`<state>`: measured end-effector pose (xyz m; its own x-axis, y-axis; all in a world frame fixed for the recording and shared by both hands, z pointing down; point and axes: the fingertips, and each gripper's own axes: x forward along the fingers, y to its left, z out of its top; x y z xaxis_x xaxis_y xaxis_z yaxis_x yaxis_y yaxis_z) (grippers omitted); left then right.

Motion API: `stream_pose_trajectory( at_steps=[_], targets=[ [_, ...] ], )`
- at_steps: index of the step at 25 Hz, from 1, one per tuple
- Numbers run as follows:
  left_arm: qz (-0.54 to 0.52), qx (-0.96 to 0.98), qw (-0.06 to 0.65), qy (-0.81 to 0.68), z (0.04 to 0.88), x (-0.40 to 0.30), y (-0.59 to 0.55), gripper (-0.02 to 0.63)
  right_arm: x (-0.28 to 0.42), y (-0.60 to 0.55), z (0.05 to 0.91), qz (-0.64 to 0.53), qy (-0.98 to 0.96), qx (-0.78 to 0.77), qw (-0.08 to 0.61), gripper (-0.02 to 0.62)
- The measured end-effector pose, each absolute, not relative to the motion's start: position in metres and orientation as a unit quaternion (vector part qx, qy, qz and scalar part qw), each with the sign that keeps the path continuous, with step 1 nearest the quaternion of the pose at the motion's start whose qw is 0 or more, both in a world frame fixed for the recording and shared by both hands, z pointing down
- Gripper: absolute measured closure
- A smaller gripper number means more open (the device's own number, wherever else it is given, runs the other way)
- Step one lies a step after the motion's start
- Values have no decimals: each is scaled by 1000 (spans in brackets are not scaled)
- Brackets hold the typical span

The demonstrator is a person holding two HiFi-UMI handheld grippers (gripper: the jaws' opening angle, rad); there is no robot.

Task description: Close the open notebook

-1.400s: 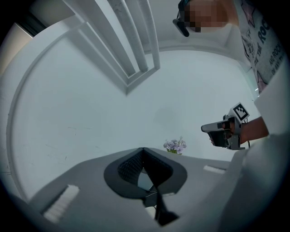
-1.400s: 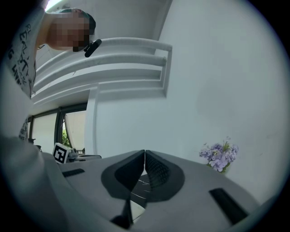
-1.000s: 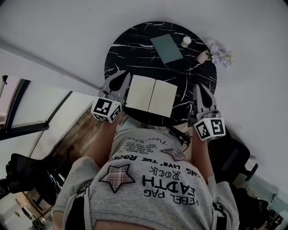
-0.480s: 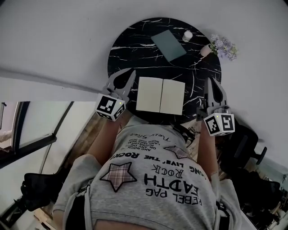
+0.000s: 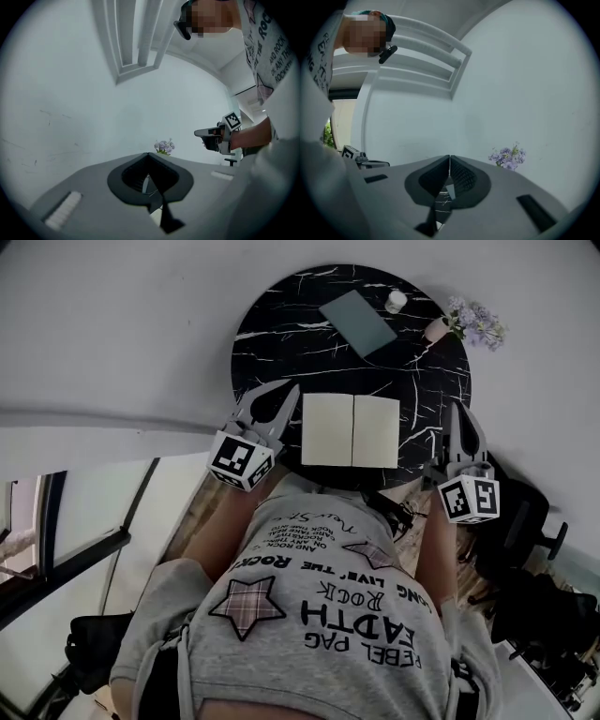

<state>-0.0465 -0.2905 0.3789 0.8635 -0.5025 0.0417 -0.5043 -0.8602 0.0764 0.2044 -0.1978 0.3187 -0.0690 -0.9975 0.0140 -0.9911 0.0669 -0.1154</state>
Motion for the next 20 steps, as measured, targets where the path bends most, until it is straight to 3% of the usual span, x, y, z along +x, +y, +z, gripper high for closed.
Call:
stream_pose_trajectory(
  at_steps=[20],
  targets=[
    [14,946,55,-320,393,-49,-272,600,199,-190,341,-81,767,-636,28,582]
  ],
)
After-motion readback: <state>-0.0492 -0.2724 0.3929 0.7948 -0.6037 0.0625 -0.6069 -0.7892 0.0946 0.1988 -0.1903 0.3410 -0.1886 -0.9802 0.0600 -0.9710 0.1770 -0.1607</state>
